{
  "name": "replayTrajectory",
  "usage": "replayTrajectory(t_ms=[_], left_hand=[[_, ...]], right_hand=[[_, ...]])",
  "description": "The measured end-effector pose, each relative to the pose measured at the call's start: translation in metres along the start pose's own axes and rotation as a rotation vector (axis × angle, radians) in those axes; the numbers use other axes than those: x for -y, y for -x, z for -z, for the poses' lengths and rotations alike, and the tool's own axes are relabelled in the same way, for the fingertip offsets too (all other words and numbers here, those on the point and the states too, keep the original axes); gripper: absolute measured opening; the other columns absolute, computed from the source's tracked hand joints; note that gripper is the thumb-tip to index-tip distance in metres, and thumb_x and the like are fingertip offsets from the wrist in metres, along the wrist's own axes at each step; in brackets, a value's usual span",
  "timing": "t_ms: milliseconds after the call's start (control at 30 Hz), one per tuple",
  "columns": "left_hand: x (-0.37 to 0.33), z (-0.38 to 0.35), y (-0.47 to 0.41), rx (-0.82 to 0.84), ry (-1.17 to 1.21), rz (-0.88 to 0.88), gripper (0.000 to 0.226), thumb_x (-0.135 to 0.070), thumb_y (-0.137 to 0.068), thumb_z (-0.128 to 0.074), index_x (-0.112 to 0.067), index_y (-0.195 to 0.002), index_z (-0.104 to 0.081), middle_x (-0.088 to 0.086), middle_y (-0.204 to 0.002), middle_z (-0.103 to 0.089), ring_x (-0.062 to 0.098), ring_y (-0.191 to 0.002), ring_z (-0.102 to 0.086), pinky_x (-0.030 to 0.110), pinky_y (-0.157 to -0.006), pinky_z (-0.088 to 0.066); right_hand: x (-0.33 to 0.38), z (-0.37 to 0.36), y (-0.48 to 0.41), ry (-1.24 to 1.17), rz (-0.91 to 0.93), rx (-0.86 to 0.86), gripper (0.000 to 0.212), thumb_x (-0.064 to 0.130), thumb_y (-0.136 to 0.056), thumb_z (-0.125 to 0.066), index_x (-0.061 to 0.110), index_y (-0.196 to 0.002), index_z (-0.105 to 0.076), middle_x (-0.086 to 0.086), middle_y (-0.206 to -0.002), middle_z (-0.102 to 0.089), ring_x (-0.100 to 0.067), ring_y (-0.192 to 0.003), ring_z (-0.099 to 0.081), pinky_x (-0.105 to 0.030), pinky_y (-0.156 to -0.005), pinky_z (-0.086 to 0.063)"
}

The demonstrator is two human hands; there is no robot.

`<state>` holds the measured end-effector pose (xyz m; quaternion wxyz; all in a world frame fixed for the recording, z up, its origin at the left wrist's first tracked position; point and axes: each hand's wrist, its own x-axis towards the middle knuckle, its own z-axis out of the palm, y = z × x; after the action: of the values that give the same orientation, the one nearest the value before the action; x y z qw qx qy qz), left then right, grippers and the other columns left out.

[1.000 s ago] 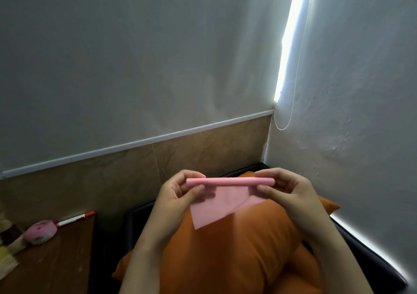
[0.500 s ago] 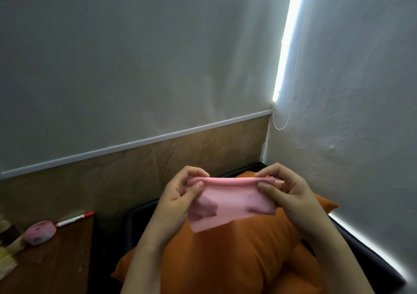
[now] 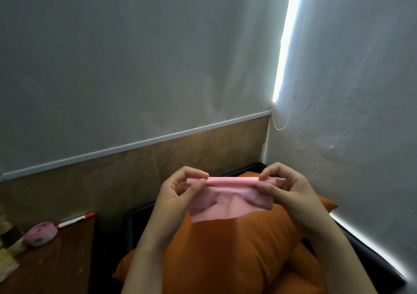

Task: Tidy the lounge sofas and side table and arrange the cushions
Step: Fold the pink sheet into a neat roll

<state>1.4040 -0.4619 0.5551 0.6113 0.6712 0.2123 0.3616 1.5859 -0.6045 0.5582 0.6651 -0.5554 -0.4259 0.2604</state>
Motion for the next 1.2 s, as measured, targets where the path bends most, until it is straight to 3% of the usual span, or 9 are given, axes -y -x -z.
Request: replayTrajectory(t_ms=[100, 267, 467, 600, 733, 833, 967, 1100, 1200], left_hand=[[-0.004, -0.002, 0.001, 0.017, 0.109, 0.048, 0.019, -0.008, -0.091, -0.059, -0.014, -0.108, -0.062, 0.009, -0.086, -0.072, 0.019, -0.079, -0.072, 0.023, -0.063, -0.056], [-0.002, -0.003, 0.000, 0.033, 0.066, 0.065, 0.019, -0.007, -0.092, -0.058, -0.014, -0.109, -0.063, 0.003, -0.093, -0.073, 0.021, -0.085, -0.073, 0.026, -0.071, -0.059], [-0.001, -0.002, 0.001, 0.089, 0.017, 0.030, 0.014, -0.006, -0.093, -0.054, -0.008, -0.101, -0.066, 0.002, -0.087, -0.073, 0.014, -0.082, -0.072, 0.022, -0.066, -0.055], [0.001, -0.002, 0.000, 0.102, 0.029, 0.026, 0.014, -0.012, -0.092, -0.055, -0.013, -0.100, -0.066, 0.001, -0.091, -0.069, 0.014, -0.082, -0.067, 0.027, -0.067, -0.056], [0.003, -0.002, 0.000, 0.112, 0.062, 0.045, 0.012, -0.013, -0.088, -0.058, -0.017, -0.095, -0.068, 0.001, -0.093, -0.066, 0.015, -0.083, -0.063, 0.033, -0.071, -0.052], [0.004, -0.001, 0.000, 0.090, 0.066, 0.034, 0.009, -0.014, -0.085, -0.064, -0.020, -0.089, -0.070, 0.000, -0.093, -0.067, 0.016, -0.086, -0.063, 0.032, -0.072, -0.050], [0.003, -0.002, 0.001, 0.074, 0.078, 0.011, 0.013, -0.028, -0.079, -0.072, -0.019, -0.088, -0.071, -0.001, -0.087, -0.068, 0.015, -0.081, -0.067, 0.024, -0.066, -0.054], [-0.002, -0.008, 0.002, 0.024, 0.118, 0.029, 0.008, -0.010, -0.084, -0.065, -0.008, -0.091, -0.068, 0.004, -0.084, -0.071, 0.019, -0.077, -0.072, 0.021, -0.062, -0.055], [-0.004, -0.010, 0.004, 0.053, 0.121, 0.054, 0.023, -0.005, -0.087, -0.063, -0.014, -0.108, -0.063, 0.007, -0.090, -0.074, 0.025, -0.082, -0.073, 0.023, -0.066, -0.057]], right_hand=[[0.001, -0.001, 0.001, 0.012, -0.035, 0.012, 0.031, 0.014, -0.075, -0.068, 0.011, -0.105, -0.065, -0.013, -0.087, -0.074, -0.023, -0.081, -0.072, -0.029, -0.071, -0.059], [-0.004, 0.002, 0.001, 0.061, -0.024, 0.004, 0.024, 0.025, -0.075, -0.073, 0.021, -0.098, -0.074, -0.013, -0.101, -0.072, -0.028, -0.098, -0.069, -0.038, -0.087, -0.056], [0.001, 0.002, 0.004, 0.021, 0.010, 0.006, 0.018, 0.011, -0.074, -0.064, 0.006, -0.092, -0.066, -0.008, -0.085, -0.073, -0.018, -0.083, -0.071, -0.022, -0.071, -0.055], [0.003, 0.001, 0.005, 0.071, 0.028, 0.030, 0.013, 0.018, -0.080, -0.063, 0.022, -0.089, -0.070, -0.002, -0.084, -0.068, -0.016, -0.077, -0.066, -0.027, -0.065, -0.052], [0.005, 0.003, 0.006, 0.059, 0.050, 0.016, 0.016, 0.014, -0.080, -0.063, 0.026, -0.086, -0.072, -0.005, -0.086, -0.070, -0.017, -0.080, -0.068, -0.024, -0.065, -0.054], [0.007, 0.004, 0.008, 0.087, 0.041, 0.045, 0.017, 0.007, -0.073, -0.070, 0.021, -0.082, -0.074, -0.006, -0.081, -0.071, -0.015, -0.076, -0.068, -0.022, -0.064, -0.054], [0.009, 0.002, 0.009, 0.102, 0.014, 0.010, 0.018, 0.019, -0.065, -0.074, 0.011, -0.080, -0.070, -0.007, -0.077, -0.072, -0.014, -0.070, -0.068, -0.021, -0.062, -0.054], [0.008, 0.001, 0.008, 0.124, 0.016, -0.025, 0.016, 0.021, -0.068, -0.073, 0.013, -0.082, -0.069, -0.011, -0.081, -0.072, -0.017, -0.073, -0.069, -0.021, -0.063, -0.054], [0.008, 0.001, 0.008, 0.128, 0.013, -0.029, 0.027, 0.017, -0.068, -0.073, 0.012, -0.093, -0.069, -0.005, -0.088, -0.073, -0.014, -0.081, -0.070, -0.020, -0.069, -0.054]])
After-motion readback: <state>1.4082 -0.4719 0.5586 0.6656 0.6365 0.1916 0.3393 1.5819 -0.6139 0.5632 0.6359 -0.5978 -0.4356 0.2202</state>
